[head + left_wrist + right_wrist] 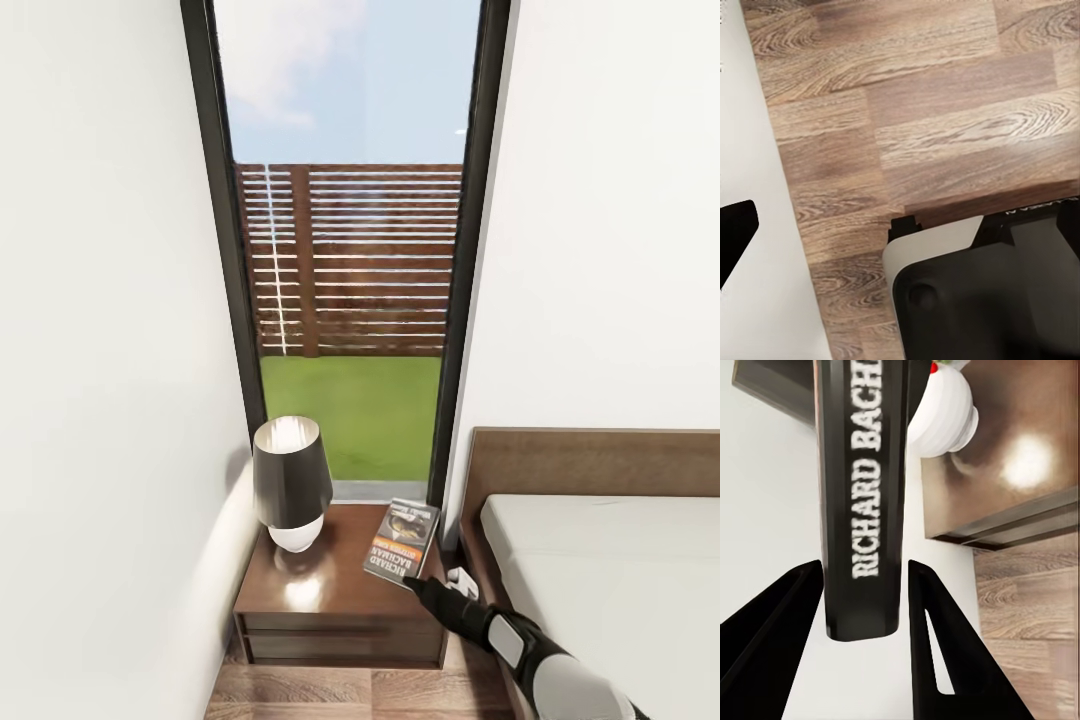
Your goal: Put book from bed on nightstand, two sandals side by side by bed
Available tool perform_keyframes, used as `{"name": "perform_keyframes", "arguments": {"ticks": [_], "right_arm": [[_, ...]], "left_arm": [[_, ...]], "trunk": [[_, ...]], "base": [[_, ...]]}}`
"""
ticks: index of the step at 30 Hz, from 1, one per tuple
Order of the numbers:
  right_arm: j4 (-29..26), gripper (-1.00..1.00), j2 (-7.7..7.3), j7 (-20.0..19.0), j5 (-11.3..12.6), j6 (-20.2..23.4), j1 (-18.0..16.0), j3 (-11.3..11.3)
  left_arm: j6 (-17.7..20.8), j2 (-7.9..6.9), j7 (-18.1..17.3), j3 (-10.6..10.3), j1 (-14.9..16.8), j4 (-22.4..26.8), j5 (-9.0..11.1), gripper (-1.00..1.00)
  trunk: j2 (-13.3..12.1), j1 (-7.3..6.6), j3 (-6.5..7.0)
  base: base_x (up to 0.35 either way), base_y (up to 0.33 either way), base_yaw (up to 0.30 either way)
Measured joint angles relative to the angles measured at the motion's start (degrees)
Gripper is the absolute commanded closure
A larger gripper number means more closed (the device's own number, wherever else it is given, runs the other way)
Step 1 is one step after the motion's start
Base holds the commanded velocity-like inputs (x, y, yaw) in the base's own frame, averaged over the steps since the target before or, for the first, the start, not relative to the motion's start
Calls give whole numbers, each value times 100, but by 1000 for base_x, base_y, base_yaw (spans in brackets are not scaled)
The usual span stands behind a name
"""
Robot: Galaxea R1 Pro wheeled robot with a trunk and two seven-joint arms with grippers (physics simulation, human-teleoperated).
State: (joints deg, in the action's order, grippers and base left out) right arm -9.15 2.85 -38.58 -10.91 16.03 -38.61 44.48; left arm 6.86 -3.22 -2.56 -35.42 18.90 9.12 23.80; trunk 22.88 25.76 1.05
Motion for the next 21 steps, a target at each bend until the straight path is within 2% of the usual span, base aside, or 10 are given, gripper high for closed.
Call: {"name": "perform_keyframes", "arguments": {"ticks": [21], "right_arm": [[-1,100,-16,-91,-3,-8,-42,-55]], "left_arm": [[-235,-9,-25,-4,0,-10,-12,-100]], "trunk": [[0,0,0]], "base": [[0,0,0]]}}
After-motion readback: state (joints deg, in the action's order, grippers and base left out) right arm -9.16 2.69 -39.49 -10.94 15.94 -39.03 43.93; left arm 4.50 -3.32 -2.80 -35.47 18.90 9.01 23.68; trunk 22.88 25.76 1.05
